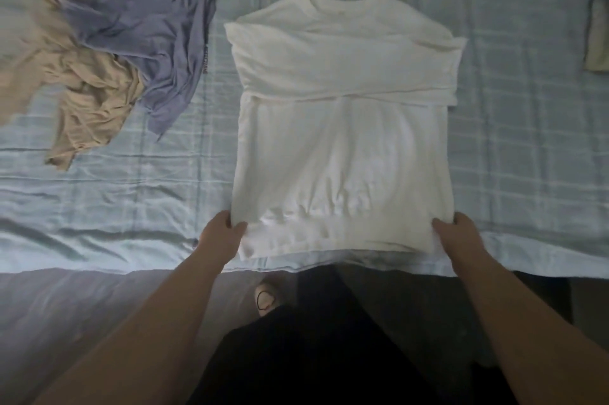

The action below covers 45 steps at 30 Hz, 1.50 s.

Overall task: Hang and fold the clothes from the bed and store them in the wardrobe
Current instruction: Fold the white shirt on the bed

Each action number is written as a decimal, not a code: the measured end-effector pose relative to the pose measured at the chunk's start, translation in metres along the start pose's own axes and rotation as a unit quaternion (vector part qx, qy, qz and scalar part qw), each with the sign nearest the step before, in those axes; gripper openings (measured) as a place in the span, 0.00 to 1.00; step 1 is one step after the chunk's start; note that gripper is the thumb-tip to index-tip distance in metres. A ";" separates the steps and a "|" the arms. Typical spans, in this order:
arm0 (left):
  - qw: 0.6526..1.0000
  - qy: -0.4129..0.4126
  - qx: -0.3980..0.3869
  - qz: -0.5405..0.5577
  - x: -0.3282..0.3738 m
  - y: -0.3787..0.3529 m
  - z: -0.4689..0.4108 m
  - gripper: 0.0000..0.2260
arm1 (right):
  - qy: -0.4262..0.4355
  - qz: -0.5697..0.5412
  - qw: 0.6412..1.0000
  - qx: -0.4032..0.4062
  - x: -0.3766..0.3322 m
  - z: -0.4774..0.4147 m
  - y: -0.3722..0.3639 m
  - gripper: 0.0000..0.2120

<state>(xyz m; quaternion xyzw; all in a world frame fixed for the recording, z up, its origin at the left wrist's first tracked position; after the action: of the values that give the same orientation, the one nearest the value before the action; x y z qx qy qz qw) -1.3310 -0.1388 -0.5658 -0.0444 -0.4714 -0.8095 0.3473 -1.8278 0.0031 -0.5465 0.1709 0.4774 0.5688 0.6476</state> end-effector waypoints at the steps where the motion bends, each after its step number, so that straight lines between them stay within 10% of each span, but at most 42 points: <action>1: 0.999 0.016 -0.001 0.048 -0.001 0.003 0.005 0.09 | -0.005 -0.016 1.000 -0.002 0.000 0.004 0.003 0.19; 6: 0.952 0.135 -0.049 0.269 -0.006 0.006 0.036 0.06 | -0.046 -0.086 0.994 -0.046 0.008 0.019 0.013 0.22; 12: 0.994 0.039 -0.003 0.103 -0.008 0.040 0.061 0.17 | -0.129 -0.170 0.975 -0.060 0.041 0.044 0.038 0.19; 20: 0.987 0.053 0.006 0.149 -0.049 0.058 0.103 0.10 | -0.185 -0.212 0.956 -0.079 0.080 0.099 0.050 0.14; 31: 0.830 0.278 -0.228 0.427 -0.053 0.018 0.119 0.13 | -0.203 -0.196 0.948 -0.145 0.057 0.097 0.031 0.17; 38: 0.836 0.256 -0.157 0.459 0.028 0.052 0.063 0.11 | -0.161 -0.281 0.943 -0.076 -0.037 0.044 0.055 0.23; 45: 0.883 0.168 0.040 0.436 0.121 0.113 -0.019 0.14 | -0.130 -0.342 0.923 -0.122 -0.152 0.004 0.055 0.08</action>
<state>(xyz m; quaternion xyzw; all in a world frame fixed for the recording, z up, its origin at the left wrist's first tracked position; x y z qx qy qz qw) -1.3490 -0.2523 -0.4450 -0.0947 -0.3713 -0.5519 0.7406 -1.8407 -0.1164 -0.4385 -0.0104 0.3452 0.3393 0.8750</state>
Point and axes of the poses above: each hand's wrist, its own z-axis away from the middle knuckle, its own y-axis out of the back of the hand, x = y × z, the point moved 10 cm from there along -z, towards the middle knuckle, and after that the axes turned 13 degrees about x, right-handed, at the moved point
